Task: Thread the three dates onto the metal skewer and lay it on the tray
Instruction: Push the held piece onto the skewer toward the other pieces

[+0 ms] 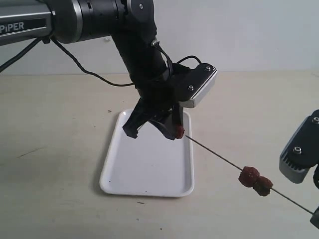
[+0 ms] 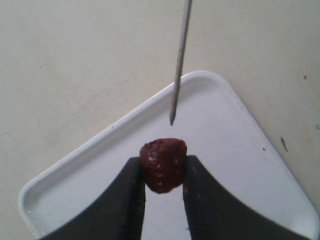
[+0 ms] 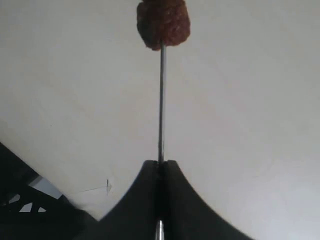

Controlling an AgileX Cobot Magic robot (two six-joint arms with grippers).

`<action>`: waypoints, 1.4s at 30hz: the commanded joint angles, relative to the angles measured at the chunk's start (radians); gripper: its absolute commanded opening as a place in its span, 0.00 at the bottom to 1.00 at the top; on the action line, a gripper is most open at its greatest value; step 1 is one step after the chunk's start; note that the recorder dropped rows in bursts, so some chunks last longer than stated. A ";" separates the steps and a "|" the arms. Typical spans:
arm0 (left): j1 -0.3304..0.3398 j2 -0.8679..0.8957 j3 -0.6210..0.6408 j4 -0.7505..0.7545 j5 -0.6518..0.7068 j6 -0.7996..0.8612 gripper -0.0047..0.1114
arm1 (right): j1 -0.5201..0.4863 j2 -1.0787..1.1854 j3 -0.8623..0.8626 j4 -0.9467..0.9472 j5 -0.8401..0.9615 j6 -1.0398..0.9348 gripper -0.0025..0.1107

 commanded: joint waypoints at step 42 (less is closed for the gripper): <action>-0.096 -0.012 0.003 -0.090 0.000 0.093 0.27 | 0.000 0.157 -0.008 -0.036 -0.356 -0.028 0.02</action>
